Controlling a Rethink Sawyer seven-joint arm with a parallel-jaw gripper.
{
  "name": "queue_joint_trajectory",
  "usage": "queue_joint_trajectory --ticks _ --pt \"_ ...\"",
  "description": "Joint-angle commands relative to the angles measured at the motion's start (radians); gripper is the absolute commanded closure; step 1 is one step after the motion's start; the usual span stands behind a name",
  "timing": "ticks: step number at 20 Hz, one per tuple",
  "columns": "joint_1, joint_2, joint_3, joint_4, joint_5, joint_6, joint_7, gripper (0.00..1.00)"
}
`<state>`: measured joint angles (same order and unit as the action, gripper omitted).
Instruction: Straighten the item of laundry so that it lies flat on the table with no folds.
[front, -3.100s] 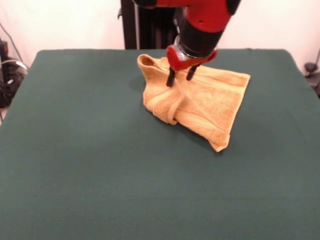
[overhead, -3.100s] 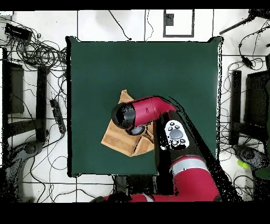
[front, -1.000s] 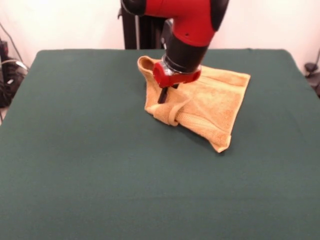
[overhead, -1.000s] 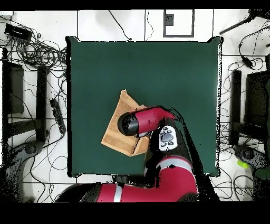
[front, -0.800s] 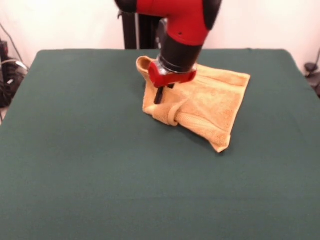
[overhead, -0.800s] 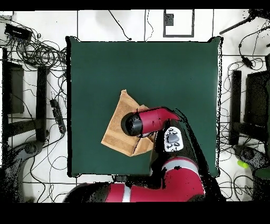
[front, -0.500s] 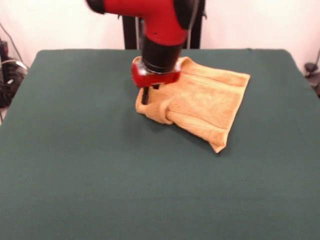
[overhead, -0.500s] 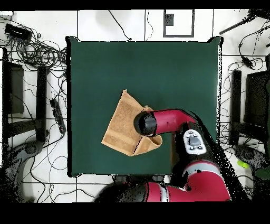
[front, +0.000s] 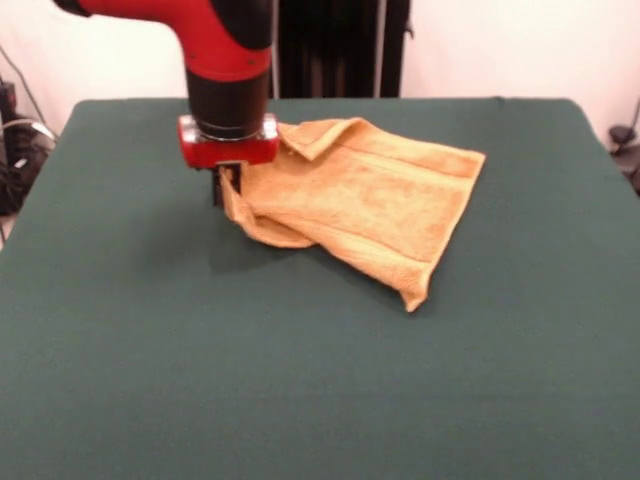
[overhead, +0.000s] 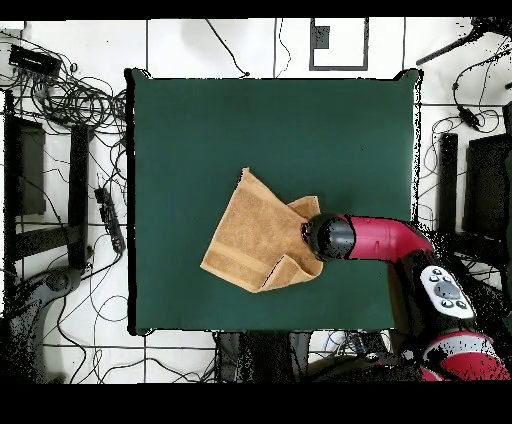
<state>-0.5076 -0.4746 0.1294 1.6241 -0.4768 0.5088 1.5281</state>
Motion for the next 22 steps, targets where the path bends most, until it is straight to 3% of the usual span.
queue_joint_trajectory --ticks 1,11,18,22 --pt "0.014 0.013 0.161 0.031 -0.051 0.079 -0.157 1.00" --pt "-0.030 -0.009 0.204 0.060 -0.071 0.033 -0.152 1.00" --pt "-0.173 0.020 0.343 0.098 -0.091 -0.073 -0.181 1.00" --pt "-0.259 0.026 0.426 0.101 -0.153 -0.147 -0.204 1.00"
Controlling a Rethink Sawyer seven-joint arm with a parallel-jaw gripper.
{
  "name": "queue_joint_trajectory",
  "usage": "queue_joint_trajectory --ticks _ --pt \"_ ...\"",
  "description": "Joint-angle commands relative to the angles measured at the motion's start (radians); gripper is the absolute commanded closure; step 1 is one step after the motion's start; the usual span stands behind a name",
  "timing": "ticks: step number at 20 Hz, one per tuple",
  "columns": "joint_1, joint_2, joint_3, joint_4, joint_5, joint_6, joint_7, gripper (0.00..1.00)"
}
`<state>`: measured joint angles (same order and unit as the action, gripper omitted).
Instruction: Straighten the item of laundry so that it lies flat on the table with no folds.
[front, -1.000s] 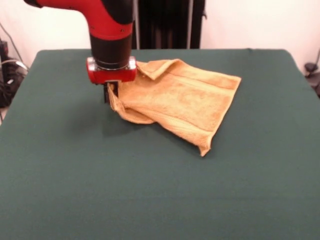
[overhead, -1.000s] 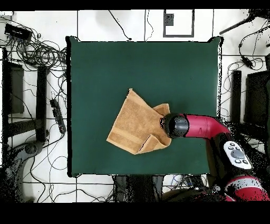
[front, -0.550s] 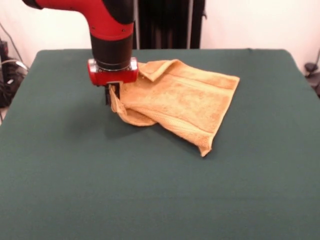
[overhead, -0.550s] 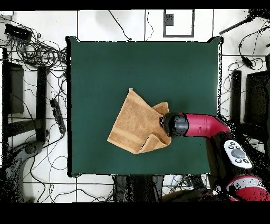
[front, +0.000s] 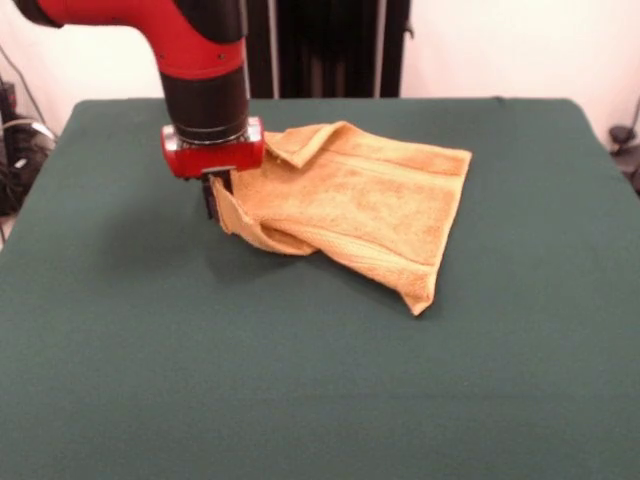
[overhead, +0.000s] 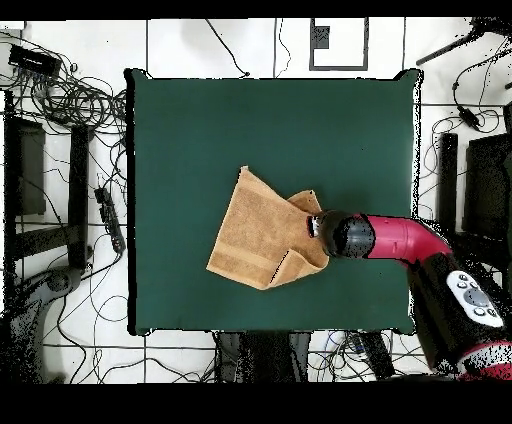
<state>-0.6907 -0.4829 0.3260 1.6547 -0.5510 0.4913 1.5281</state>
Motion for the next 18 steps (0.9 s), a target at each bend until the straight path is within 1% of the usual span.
queue_joint_trajectory --ticks 1,4,6,8,10,13,18 --pt "-0.081 0.033 0.231 0.059 -0.096 -0.133 -0.201 1.00" --pt "-0.098 0.043 0.256 0.018 -0.137 -0.143 -0.200 1.00" --pt "-0.126 0.056 0.288 0.005 -0.146 -0.146 -0.194 1.00" --pt "-0.172 0.084 0.337 0.005 -0.145 -0.155 -0.191 1.00" --pt "-0.239 0.134 0.416 0.017 -0.150 -0.170 -0.217 1.00" --pt "-0.305 0.210 0.500 0.019 -0.172 -0.205 -0.226 1.00" --pt "-0.332 0.253 0.531 0.020 -0.211 -0.218 -0.183 1.00"
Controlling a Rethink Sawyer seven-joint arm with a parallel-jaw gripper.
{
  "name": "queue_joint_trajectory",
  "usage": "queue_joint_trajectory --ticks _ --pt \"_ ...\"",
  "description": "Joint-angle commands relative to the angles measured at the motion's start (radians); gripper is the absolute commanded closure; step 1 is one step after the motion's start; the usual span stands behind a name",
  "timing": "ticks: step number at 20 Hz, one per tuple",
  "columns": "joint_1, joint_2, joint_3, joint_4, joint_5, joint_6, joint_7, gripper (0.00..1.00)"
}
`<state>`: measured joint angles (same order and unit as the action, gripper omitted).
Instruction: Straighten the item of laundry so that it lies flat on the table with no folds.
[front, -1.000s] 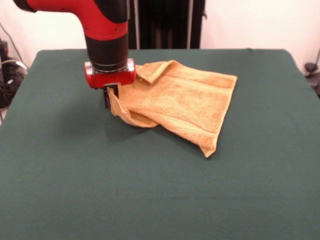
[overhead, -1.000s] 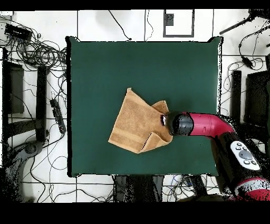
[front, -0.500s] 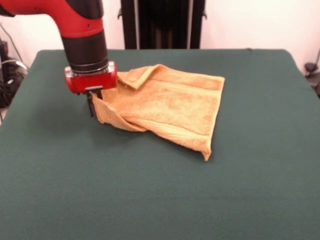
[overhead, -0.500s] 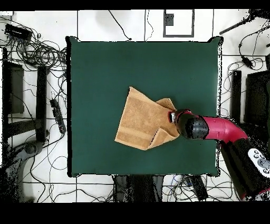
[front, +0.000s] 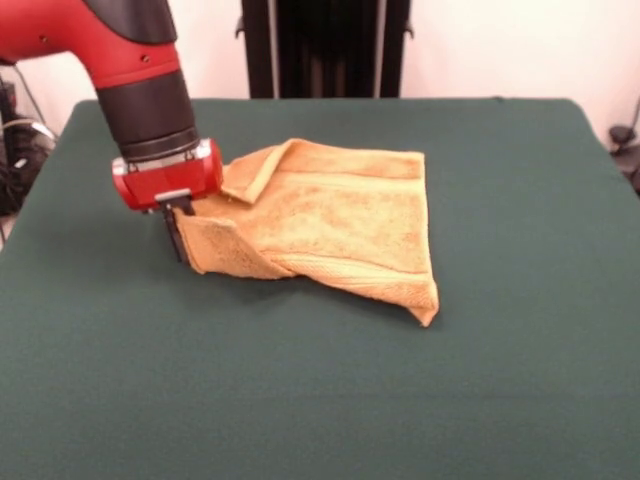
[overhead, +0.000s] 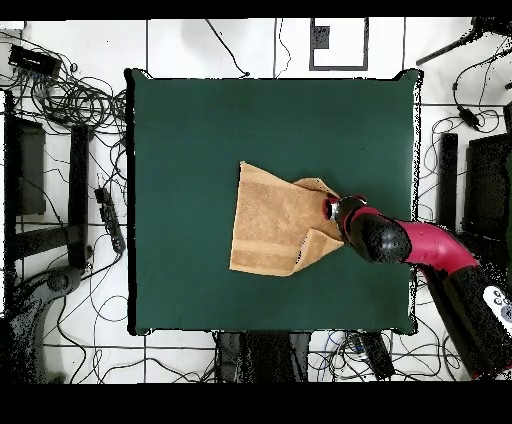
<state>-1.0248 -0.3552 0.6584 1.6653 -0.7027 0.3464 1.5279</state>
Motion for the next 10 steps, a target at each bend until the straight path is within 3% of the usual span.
queue_joint_trajectory --ticks 1,5,10 --pt "-0.006 0.134 0.204 0.014 -0.067 -0.072 -0.180 1.00" --pt "-0.005 0.137 0.194 0.022 -0.061 -0.032 -0.131 1.00" --pt "-0.014 0.179 0.174 0.020 0.057 0.096 -0.064 1.00"
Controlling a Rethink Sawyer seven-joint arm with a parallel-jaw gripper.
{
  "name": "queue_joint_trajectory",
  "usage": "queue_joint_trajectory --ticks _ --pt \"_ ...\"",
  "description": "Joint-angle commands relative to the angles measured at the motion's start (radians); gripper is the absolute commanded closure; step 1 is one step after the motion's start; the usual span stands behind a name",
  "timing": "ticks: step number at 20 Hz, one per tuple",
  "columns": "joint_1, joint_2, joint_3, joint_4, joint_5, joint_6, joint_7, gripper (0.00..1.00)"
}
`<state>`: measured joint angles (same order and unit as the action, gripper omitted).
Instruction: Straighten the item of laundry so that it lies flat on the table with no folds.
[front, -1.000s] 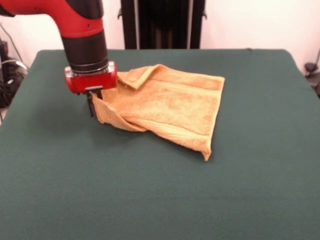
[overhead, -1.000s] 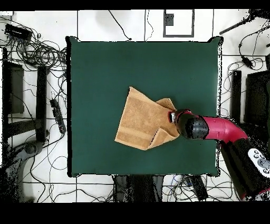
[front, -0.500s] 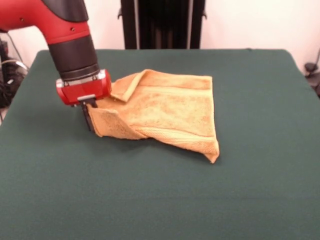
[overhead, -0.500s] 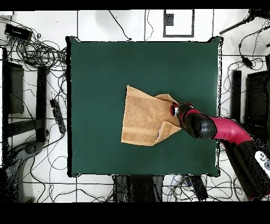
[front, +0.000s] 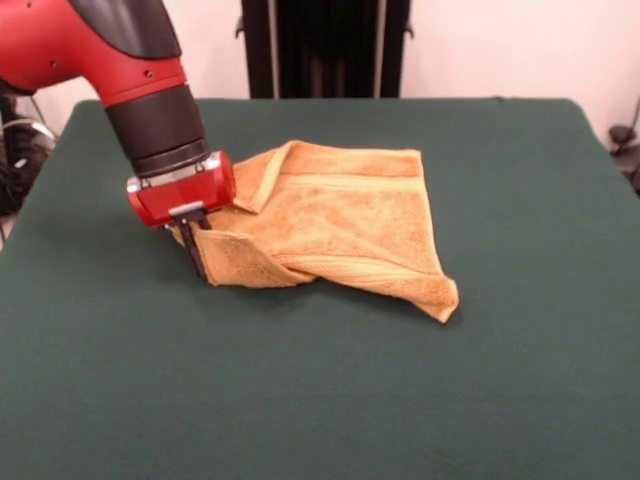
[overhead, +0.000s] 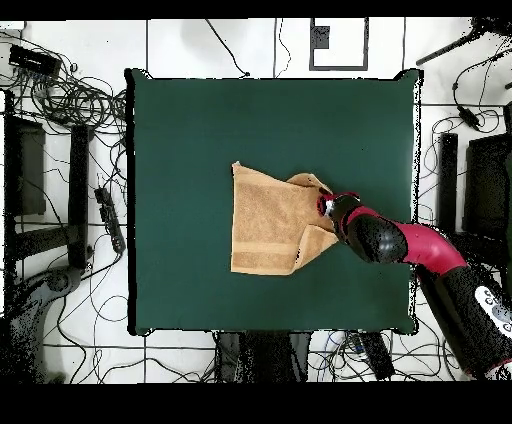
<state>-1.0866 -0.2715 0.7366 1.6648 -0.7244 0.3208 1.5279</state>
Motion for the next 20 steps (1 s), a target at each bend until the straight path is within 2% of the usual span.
queue_joint_trajectory --ticks 1,7,14,20 --pt "0.032 0.119 0.112 0.022 0.091 0.127 -0.078 1.00" --pt "-0.044 0.226 0.171 0.018 0.126 0.121 -0.130 1.00" --pt "-0.052 0.228 0.170 0.023 0.148 0.182 -0.132 1.00" --pt "-0.055 0.226 0.171 0.025 0.129 0.190 -0.144 1.00"
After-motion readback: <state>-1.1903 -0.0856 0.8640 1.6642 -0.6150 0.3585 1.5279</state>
